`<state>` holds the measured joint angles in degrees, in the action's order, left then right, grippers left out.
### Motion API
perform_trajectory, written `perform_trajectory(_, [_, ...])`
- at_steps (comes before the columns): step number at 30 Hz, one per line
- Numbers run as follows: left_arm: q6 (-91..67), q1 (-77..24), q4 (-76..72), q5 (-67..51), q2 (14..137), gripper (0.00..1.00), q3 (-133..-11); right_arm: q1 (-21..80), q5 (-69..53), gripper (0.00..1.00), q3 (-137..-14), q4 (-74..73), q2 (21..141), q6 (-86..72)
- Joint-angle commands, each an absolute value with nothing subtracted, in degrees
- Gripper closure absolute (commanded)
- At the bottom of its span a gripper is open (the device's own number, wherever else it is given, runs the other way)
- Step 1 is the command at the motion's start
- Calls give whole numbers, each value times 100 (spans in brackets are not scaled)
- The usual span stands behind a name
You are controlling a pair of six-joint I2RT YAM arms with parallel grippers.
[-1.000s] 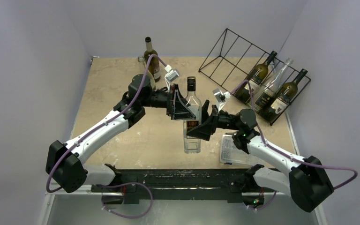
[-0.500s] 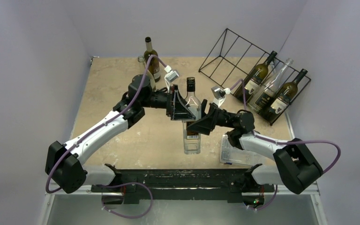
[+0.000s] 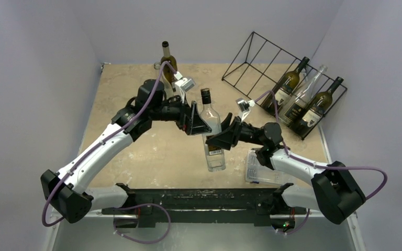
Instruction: Put the wine bottle on the wine rack
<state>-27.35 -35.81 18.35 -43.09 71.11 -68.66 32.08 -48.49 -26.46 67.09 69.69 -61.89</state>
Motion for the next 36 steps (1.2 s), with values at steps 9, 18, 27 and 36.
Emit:
perform_trajectory(9, [-1839, -2937, 4028, -1660, 5995, 3, -7432, 3176, -3787, 100, -2832, 6267, 7026, -6030])
perform_trajectory(18, [-1101, -2927, 4229, -515, 5329, 4, -7191, 3166, -1657, 100, -3546, 3151, 6505, -4848])
perform_trajectory(27, [-684, -2927, 4125, 269, 4756, 4, -6403, 2980, 748, 100, -4456, 1379, 6366, -4279])
perform_trajectory(36, [-663, -2927, 4039, 483, 4411, 5, -6100, 2562, 2448, 100, -5727, 818, 7170, -3645])
